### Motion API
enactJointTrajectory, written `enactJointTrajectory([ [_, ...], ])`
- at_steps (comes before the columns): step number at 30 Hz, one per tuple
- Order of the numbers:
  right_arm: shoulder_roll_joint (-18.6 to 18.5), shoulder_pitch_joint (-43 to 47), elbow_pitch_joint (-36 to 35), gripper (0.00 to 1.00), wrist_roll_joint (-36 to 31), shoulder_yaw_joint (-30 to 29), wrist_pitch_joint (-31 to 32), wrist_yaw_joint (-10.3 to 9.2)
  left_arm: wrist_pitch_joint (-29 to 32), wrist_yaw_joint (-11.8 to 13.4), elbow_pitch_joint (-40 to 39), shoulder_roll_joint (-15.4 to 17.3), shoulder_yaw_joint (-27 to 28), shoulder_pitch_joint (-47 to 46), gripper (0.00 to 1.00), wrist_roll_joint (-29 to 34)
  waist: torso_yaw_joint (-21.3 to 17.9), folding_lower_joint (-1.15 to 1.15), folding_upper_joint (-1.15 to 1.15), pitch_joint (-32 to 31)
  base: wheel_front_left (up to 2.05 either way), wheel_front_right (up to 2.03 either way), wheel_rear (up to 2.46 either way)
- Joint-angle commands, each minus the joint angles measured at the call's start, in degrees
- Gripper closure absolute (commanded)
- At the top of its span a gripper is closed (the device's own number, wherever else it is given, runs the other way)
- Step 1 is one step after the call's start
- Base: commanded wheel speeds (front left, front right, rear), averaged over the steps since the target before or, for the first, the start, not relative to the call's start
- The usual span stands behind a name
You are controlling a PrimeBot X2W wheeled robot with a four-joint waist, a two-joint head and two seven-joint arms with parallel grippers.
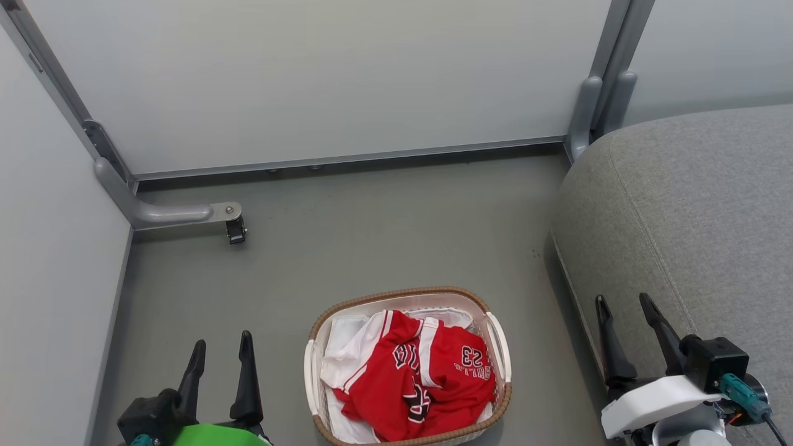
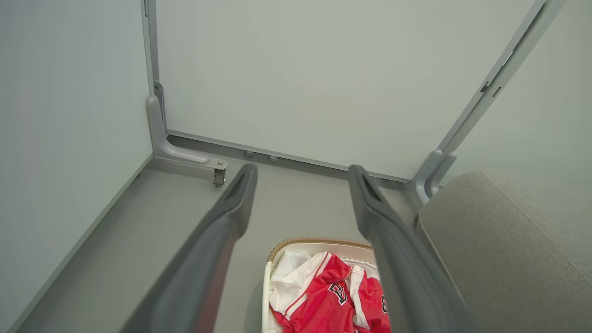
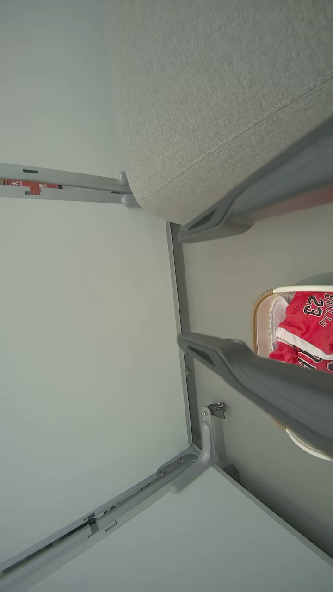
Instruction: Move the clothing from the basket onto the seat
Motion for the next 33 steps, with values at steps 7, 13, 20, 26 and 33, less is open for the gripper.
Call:
enactJointTrajectory([
  [7,-0.4,0.7,0.4,0.0,-3.3,0.2,-1.1,0.02,-1.2,0.2,0.6,0.4,0.0,0.9,0.0,3.0,0.2,0.0,0.0,0.1,0.0,0.0,0.0],
  [13,-0.4,0.5,0.7,0.0,-3.3,0.1,-1.1,0.01,-1.0,0.2,0.8,0.4,0.0,0.6,0.0,2.8,0.3,0.0,0.0,0.2,0.0,0.0,0.0],
  [20,-0.4,0.3,1.0,0.0,-3.4,0.1,-1.1,0.01,-1.0,0.3,1.0,0.4,0.0,0.3,0.0,2.7,0.3,0.0,0.0,0.3,0.0,0.0,0.0],
  [26,-0.4,0.3,1.2,0.0,-3.4,0.2,-1.1,0.01,-1.0,0.3,1.2,0.4,0.0,0.3,0.0,2.9,0.3,0.0,0.0,0.4,0.0,0.0,0.0],
  [33,-0.4,0.2,0.8,0.0,-3.5,0.2,-1.1,0.01,-0.9,0.0,1.0,0.4,-0.3,-0.1,0.0,3.8,0.3,0.0,0.0,1.2,0.0,0.0,0.0],
])
